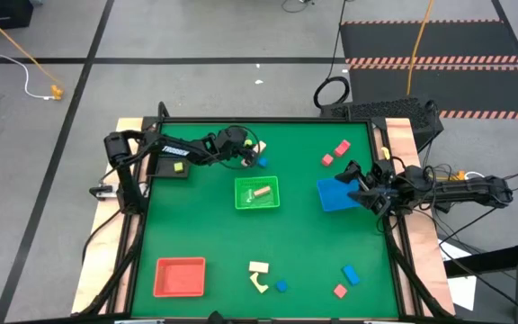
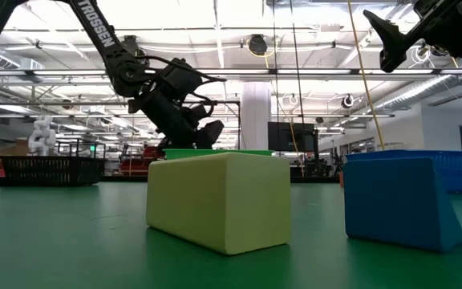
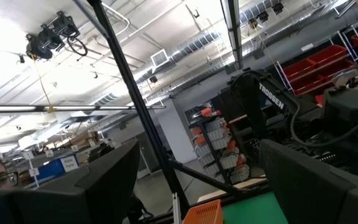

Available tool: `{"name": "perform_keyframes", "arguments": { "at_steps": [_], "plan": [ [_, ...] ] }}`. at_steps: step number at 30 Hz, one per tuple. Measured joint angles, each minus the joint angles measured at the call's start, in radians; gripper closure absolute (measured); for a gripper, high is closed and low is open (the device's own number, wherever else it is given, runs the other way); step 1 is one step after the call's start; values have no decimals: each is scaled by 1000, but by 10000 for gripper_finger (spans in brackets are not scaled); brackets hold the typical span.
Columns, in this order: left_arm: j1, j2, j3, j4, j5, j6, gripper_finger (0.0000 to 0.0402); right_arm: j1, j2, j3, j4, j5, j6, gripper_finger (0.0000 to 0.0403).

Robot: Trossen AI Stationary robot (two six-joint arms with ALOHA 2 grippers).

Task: Sort & place blocks by color
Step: Put the top yellow green block into the black bin

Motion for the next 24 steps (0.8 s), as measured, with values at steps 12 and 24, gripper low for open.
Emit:
{"name": "perform_keyframes", "arguments": {
  "at_steps": [12, 24],
  "plan": [
    [5, -20, 0, 4, 0, -11, 272, 0, 0, 0, 0, 0, 0, 78],
    [-11, -305, 0, -170, -145, 60, 272, 0, 0, 0, 0, 0, 0, 78]
  ]
}}
